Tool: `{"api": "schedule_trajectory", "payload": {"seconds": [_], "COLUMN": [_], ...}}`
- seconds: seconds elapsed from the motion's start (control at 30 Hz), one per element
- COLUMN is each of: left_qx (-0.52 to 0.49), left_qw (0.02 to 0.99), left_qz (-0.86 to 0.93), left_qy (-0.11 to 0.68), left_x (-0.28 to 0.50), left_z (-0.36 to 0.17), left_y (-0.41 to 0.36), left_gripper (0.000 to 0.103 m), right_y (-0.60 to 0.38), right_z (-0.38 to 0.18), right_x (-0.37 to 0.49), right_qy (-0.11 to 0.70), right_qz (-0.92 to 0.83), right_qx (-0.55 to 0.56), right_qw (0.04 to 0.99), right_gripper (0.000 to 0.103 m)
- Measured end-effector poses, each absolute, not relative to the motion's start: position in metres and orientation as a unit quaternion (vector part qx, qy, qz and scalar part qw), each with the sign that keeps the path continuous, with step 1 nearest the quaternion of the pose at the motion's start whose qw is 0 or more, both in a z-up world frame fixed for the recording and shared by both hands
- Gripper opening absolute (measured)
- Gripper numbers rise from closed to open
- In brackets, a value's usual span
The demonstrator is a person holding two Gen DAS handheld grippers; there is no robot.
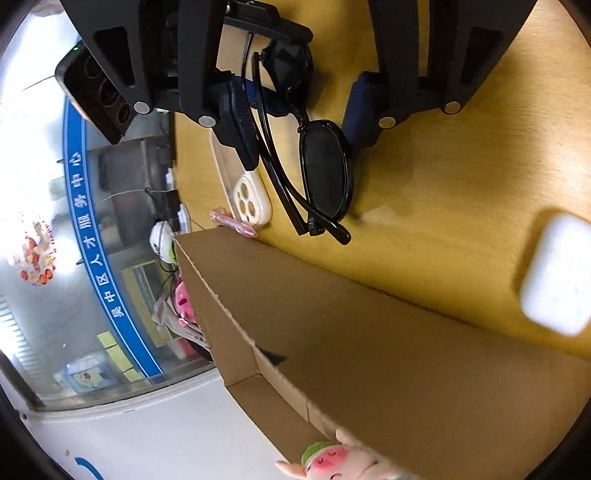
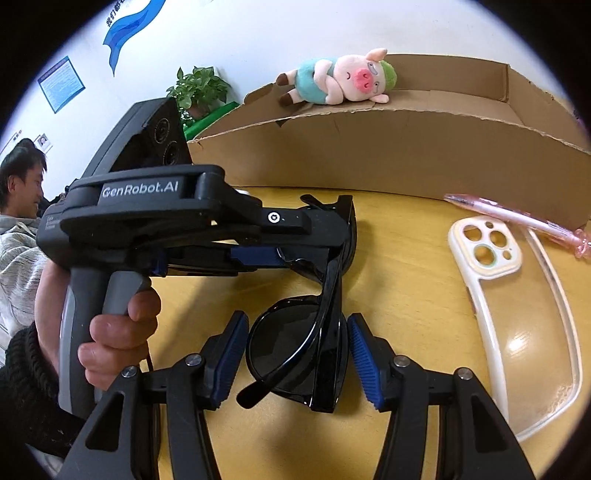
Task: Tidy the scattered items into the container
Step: 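Lift the sunglasses with the right gripper and carry them over the box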
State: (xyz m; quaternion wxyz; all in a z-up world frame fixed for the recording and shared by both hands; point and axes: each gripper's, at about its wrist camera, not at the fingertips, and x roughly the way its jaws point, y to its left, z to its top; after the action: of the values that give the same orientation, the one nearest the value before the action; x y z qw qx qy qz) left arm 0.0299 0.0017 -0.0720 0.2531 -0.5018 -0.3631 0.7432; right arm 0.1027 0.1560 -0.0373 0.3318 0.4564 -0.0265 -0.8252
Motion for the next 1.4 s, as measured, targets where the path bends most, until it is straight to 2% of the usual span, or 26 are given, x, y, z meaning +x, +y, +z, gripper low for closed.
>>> {"api": "schedule_trajectory", "payload": {"seconds": [0.17, 0.4, 0.43, 0.47, 1.0, 1.27, 1.4], "left_qx": [-0.491, -0.457, -0.452, -0.448, -0.386, -0.379, -0.389], "left_qw": [0.274, 0.298, 0.303, 0.308, 0.373, 0.397, 0.393], "left_qz": [0.741, 0.767, 0.770, 0.774, 0.797, 0.781, 0.775], "left_qy": [-0.367, -0.338, -0.334, -0.325, -0.276, -0.300, -0.307], "left_x": [0.035, 0.031, 0.029, 0.025, -0.064, -0.144, -0.186], "left_z": [-0.056, -0.003, 0.005, 0.015, 0.123, 0.156, 0.156], "left_y": [0.003, 0.009, 0.009, 0.010, 0.025, 0.018, 0.020], "left_gripper": [0.034, 0.031, 0.027, 0.009, 0.008, 0.008, 0.008], "right_y": [0.159, 0.161, 0.162, 0.162, 0.172, 0.183, 0.183], "right_z": [-0.036, -0.001, 0.005, 0.011, 0.112, 0.156, 0.161], "right_x": [0.105, 0.104, 0.102, 0.099, 0.007, -0.062, -0.110], "right_qy": [-0.026, -0.022, -0.024, -0.026, 0.007, 0.015, 0.010], "right_qz": [-0.826, -0.846, -0.848, -0.849, -0.887, -0.885, -0.879], "right_qx": [0.450, 0.407, 0.402, 0.399, 0.335, 0.340, 0.358], "right_qw": [0.339, 0.344, 0.345, 0.344, 0.317, 0.319, 0.316], "right_gripper": [0.054, 0.054, 0.054, 0.054, 0.054, 0.054, 0.054]}}
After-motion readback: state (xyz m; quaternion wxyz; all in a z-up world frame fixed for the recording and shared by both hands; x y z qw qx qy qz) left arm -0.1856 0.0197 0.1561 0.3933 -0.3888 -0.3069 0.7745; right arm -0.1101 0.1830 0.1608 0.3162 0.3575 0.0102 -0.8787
